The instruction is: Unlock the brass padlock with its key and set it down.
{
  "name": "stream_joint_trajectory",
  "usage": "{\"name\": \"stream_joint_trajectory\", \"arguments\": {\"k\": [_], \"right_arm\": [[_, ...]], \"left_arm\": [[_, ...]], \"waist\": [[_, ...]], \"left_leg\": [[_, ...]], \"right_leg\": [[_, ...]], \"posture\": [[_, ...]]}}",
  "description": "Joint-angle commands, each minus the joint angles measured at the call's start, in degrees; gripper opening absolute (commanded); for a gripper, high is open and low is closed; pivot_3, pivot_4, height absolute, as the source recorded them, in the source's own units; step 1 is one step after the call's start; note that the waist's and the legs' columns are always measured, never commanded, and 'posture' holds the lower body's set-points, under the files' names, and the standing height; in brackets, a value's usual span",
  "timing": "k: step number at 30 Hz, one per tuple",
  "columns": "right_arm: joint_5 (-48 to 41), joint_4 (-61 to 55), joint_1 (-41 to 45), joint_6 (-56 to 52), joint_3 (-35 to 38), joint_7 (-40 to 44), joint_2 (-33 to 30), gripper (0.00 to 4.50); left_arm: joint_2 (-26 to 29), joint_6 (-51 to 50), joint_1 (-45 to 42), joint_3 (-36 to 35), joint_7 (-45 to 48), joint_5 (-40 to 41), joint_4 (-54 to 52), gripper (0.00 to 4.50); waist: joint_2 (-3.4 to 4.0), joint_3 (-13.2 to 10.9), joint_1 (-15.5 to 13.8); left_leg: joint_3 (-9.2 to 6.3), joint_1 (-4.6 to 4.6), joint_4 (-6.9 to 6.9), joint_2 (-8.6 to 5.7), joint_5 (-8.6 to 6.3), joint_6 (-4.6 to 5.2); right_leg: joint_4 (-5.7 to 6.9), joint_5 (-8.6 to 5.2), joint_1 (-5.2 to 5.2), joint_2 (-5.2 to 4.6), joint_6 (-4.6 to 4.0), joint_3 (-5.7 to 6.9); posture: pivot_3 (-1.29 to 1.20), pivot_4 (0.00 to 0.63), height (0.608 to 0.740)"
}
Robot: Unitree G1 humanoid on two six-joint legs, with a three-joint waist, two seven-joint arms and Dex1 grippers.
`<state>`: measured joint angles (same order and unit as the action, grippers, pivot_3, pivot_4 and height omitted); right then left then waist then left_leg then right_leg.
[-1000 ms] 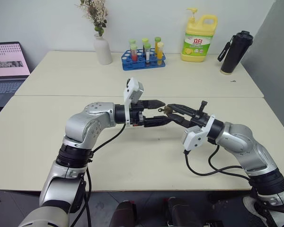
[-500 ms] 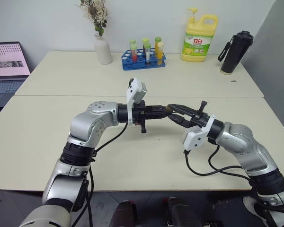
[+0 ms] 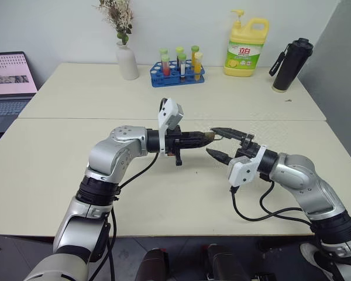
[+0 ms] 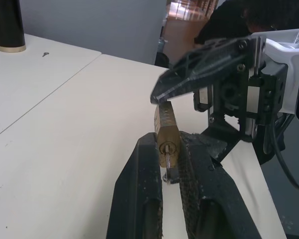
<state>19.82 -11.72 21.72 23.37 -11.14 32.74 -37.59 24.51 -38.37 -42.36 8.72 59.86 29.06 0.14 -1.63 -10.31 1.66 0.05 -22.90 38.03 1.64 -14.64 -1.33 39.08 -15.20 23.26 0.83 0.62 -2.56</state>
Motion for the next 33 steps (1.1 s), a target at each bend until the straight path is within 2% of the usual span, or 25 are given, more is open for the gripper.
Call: {"name": "stream_joint_trajectory", "arguments": {"k": [1,8,9,12,19,20,33], "right_arm": [[-4.22,-4.05,-1.97,-4.61,5.14,1.9,-2.13,3.82],[-28.58,-18.01,-12.82,-26.17,11.76,14.87,-7.23,3.82],[-32.07,-20.56,-14.07,-29.91,12.78,15.93,-8.15,3.65],[-39.99,-25.88,-15.14,-39.22,14.04,17.24,-9.96,2.86],[-47.32,-27.93,-8.03,-50.72,13.39,13.23,-7.47,0.24],[-47.83,-27.79,-7.68,-51.54,13.42,13.23,-7.49,0.0],[-46.75,-21.2,-3.69,-49.63,12.14,15.92,-7.16,0.0]], "left_arm": [[0.03,1.32,-0.47,-0.71,1.39,0.55,-0.55,0.14],[0.17,0.55,-0.66,-0.62,4.5,1.57,0.2,0.14],[0.13,0.41,-0.75,-0.6,4.81,1.58,0.35,0.14],[0.1,0.42,-0.95,-0.61,5.64,1.45,0.69,0.14],[1.3,-0.39,-0.23,-0.09,9.17,2.16,-1.48,0.14],[1.44,-0.34,-0.12,-0.12,9.38,2.08,-1.65,0.14],[2.77,1.22,1.91,0.53,11.37,2.03,-4.64,0.14]], "waist": [[0.0,0.0,-0.05],[0.0,0.0,-0.15],[0.0,0.0,-0.15],[0.0,0.0,0.13],[0.0,0.0,0.05],[0.0,0.0,0.02],[0.0,0.0,-0.01]], "left_leg": [[0.0,-0.01,0.0,0.0,0.0,0.0],[-0.03,-0.01,0.0,-0.01,-0.01,0.01],[-0.04,-0.02,0.0,-0.01,-0.01,0.01],[-0.04,0.02,0.01,0.01,-0.01,0.01],[-0.09,0.04,0.01,0.02,-0.01,0.01],[-0.09,0.02,0.01,0.02,-0.01,0.01],[-0.06,-0.02,0.0,0.0,-0.01,0.02]], "right_leg": [[0.0,0.0,0.0,0.0,0.0,0.0],[-0.02,-0.02,-0.03,-0.01,0.03,0.03],[-0.02,-0.03,-0.04,-0.01,0.05,0.03],[-0.01,-0.08,-0.05,0.01,0.13,0.03],[0.0,-0.15,-0.06,0.08,0.26,0.06],[-0.01,-0.15,-0.06,0.07,0.26,0.06],[-0.07,-0.15,-0.04,0.03,0.27,0.05]], "posture": [[0.0,0.15,0.74],[0.0,0.15,0.74],[0.0,0.15,0.74],[0.0,0.15,0.74],[0.0,0.15,0.74],[0.0,0.15,0.74],[0.0,0.15,0.74]]}}
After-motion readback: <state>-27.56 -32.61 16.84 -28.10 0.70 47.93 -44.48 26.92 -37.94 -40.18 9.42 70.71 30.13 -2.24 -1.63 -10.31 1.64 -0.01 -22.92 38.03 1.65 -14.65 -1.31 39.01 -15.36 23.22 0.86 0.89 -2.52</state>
